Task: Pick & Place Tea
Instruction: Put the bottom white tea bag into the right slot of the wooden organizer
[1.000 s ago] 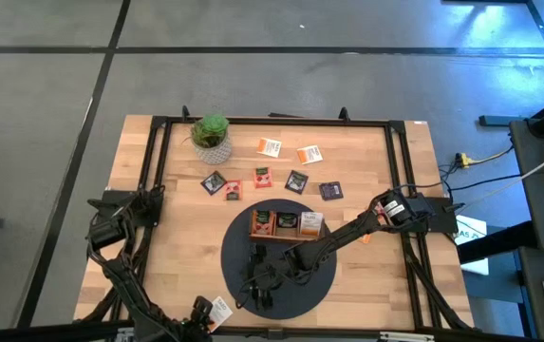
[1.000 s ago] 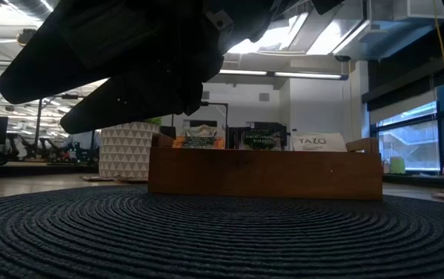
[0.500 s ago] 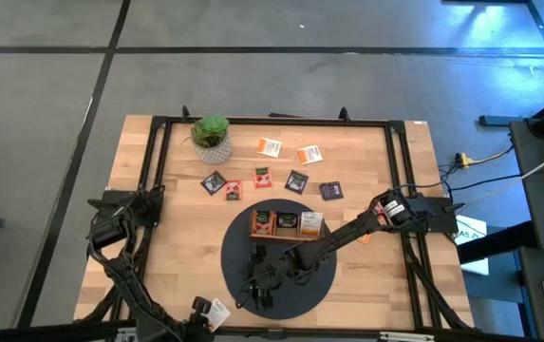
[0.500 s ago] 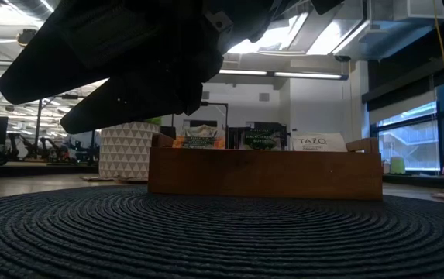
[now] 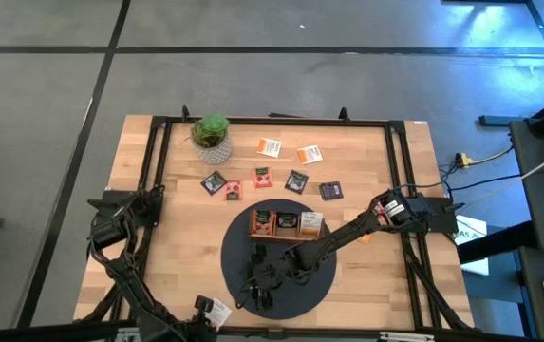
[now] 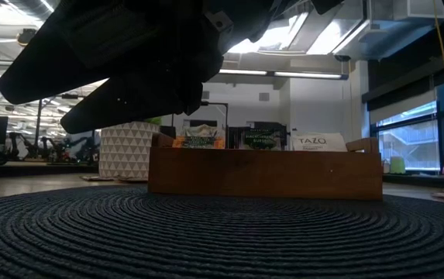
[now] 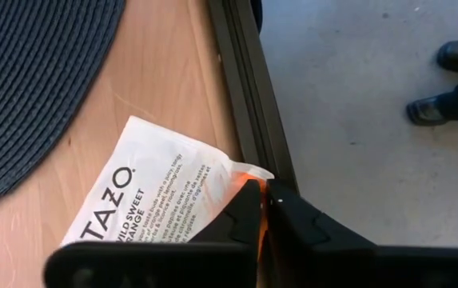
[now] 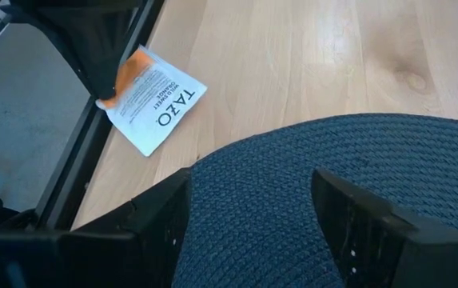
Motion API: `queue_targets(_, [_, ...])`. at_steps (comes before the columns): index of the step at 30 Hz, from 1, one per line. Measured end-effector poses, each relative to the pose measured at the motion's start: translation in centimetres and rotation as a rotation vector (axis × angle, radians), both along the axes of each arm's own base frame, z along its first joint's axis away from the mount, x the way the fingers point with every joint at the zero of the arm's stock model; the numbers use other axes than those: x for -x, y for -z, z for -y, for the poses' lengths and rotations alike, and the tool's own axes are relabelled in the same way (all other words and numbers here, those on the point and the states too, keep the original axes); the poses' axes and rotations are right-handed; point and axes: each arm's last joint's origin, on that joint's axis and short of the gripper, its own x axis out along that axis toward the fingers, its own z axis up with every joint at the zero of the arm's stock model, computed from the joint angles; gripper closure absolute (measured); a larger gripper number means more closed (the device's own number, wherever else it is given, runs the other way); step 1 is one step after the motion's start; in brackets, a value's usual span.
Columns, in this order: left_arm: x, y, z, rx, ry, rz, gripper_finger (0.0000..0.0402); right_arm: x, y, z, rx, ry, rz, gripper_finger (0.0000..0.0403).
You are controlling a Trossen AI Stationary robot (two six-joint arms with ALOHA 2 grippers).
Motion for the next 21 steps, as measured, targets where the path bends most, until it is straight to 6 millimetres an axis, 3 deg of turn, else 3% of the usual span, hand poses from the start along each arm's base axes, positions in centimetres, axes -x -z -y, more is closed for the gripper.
queue_targets(10, [0.1, -0.6, -0.1, 0.017, 0.002, 0.001, 0.0399, 0.0, 0.0, 0.0, 0.001, -0.001, -0.005, 0.0144])
queue_targets(21, [0.3, -2.9, -0.7, 0.042, -0.044, 0.029, 0.0400, 0.0, 0.0, 0.0, -0.009, 0.005, -0.008, 0.0144])
